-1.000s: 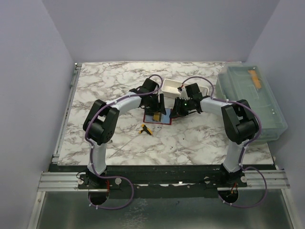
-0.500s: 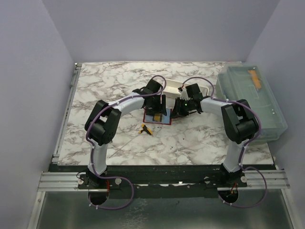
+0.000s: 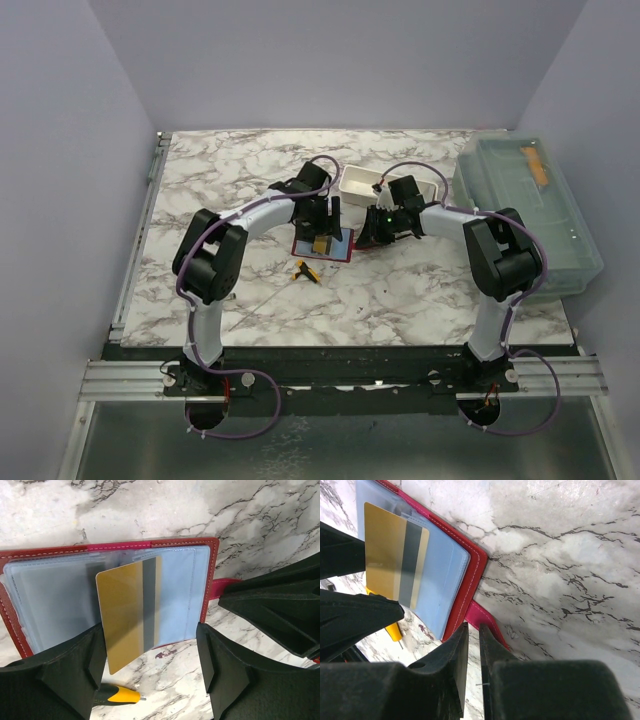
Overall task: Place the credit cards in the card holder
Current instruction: Insert the credit card into the card holder.
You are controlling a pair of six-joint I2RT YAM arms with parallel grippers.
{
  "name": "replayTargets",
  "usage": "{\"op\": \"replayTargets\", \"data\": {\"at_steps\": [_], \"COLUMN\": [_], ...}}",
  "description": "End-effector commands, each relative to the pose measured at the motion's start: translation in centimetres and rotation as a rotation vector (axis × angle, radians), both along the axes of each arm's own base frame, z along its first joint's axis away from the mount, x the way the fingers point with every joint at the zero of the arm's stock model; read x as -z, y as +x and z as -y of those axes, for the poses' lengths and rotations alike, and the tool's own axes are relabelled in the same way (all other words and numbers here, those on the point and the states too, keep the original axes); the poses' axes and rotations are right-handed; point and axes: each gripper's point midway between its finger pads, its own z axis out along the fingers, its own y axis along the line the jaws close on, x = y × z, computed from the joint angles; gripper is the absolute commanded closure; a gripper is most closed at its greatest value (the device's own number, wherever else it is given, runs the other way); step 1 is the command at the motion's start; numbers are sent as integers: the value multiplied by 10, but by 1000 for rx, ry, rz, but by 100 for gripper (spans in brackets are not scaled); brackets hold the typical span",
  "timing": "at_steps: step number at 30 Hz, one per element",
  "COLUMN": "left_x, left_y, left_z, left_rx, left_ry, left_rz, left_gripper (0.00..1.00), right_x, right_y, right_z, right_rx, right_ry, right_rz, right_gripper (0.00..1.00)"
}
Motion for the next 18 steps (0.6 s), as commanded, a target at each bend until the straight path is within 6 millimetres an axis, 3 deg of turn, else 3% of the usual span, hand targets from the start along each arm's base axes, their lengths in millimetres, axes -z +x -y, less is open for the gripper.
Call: {"op": "replayTargets", "data": {"at_steps": [1, 8, 18], "left_x": [-18, -40, -34], "left_y": [-7, -1, -2], "left_z": [7, 3, -11], "left_rx": [36, 22, 20], "left_ry": [-57, -57, -26], "left_rz": [-23, 36, 5], "left_gripper": [24, 26, 30], "right_x": [7, 7, 6], "right_y": [-2, -1, -1], "right_z": [0, 0, -1], "right_rx": [-16, -17, -20], "right_ry": [3, 0, 5], "right_rz": [-12, -10, -13], "right_gripper": [82, 82, 82]}}
